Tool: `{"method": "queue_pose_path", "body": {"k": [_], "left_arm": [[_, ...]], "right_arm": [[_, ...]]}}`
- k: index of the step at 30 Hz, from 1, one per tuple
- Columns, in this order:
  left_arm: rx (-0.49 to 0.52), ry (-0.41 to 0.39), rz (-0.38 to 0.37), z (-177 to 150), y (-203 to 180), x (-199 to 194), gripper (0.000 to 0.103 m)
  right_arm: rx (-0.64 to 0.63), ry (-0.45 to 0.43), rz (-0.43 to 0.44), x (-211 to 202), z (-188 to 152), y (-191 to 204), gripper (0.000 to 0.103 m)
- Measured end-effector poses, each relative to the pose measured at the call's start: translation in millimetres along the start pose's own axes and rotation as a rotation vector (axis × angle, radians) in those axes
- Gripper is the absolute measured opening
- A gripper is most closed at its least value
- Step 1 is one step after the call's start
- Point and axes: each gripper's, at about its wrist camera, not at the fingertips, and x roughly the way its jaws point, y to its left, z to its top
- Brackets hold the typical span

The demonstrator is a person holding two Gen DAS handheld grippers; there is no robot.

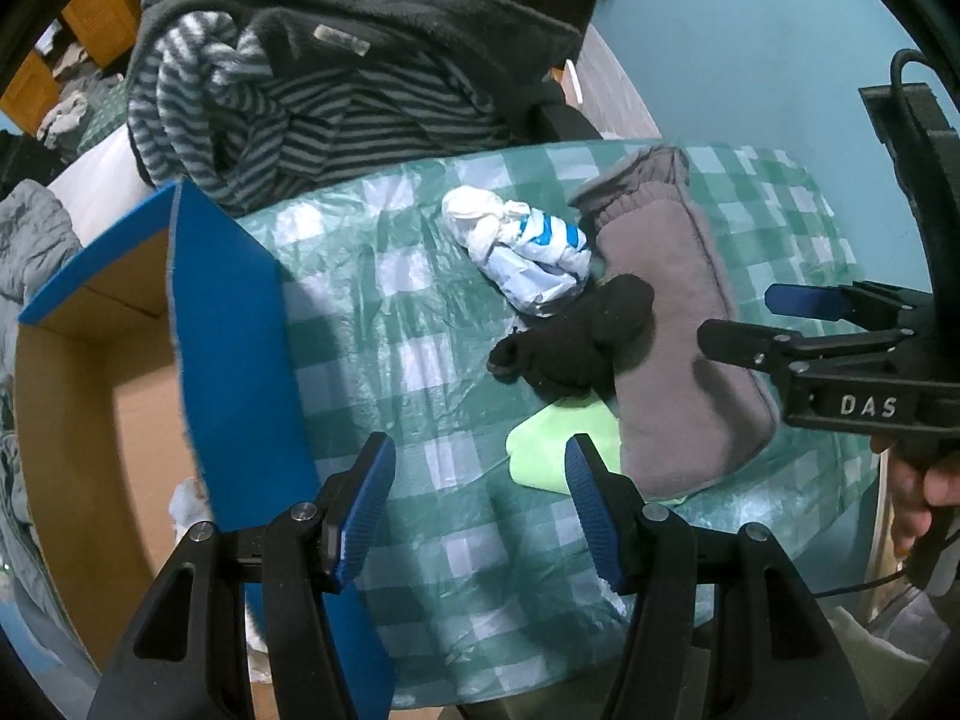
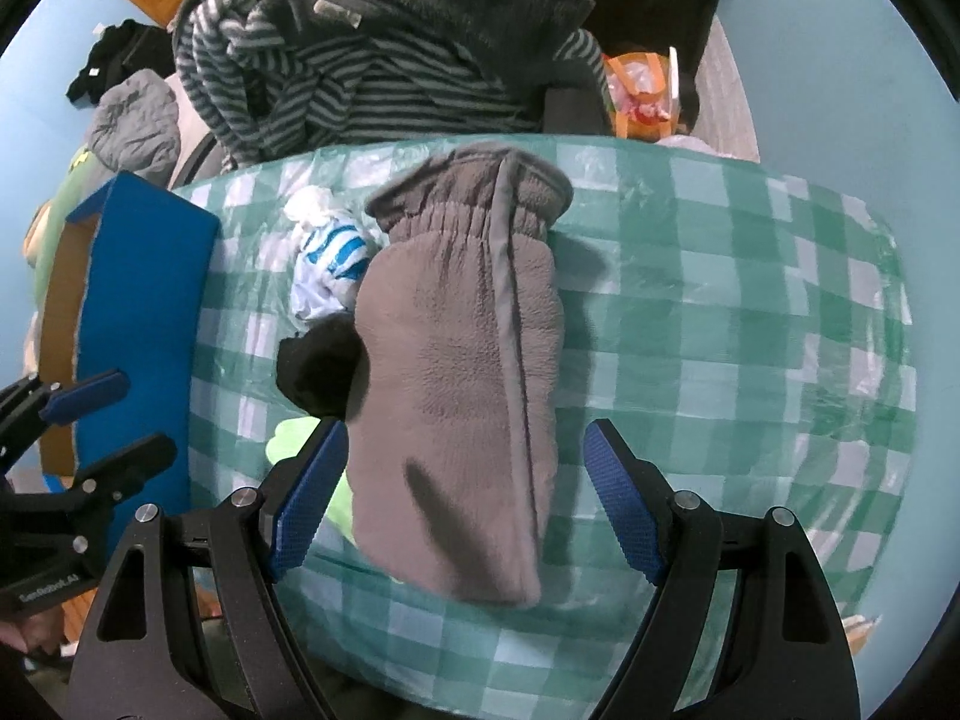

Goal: Organize soft objects
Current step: 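Grasp the long brown sock at its cuff with the right gripper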

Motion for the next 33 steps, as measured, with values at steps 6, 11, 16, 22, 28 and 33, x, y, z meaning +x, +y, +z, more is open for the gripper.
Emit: {"method": "queue_pose_path", "body": {"k": [6,11,16,22,28,33], "left_arm": [[0.014,0.020,0.005,3,-5,10,0.060],[0.022,0.023,0.004,3,-7,12,0.060],[0.021,0.029,0.006,3,-8,14,0.060],[0.017,0.038,-0.003,4,-11,17,0.060],[0.033,0.039,0.000,7,-18,19,0.060],[0.051,0.044,0.005,11,-25,21,0.060]], "right_arm": [[0.004,0.030,-0.019,18,-1,-2,0.081],[-0.008,0.049,-0.023,29,-5,1,0.075],[-0.010,0.065,-0.020,32,-7,0,0.056],[-0.018,0.048,-0.008,23,-9,-4,0.031],[-0.023,0.031,-0.046,7,-17,-17,0.028],[0.008,0.039,-0.063,-5,-29,-41,0.028]]}}
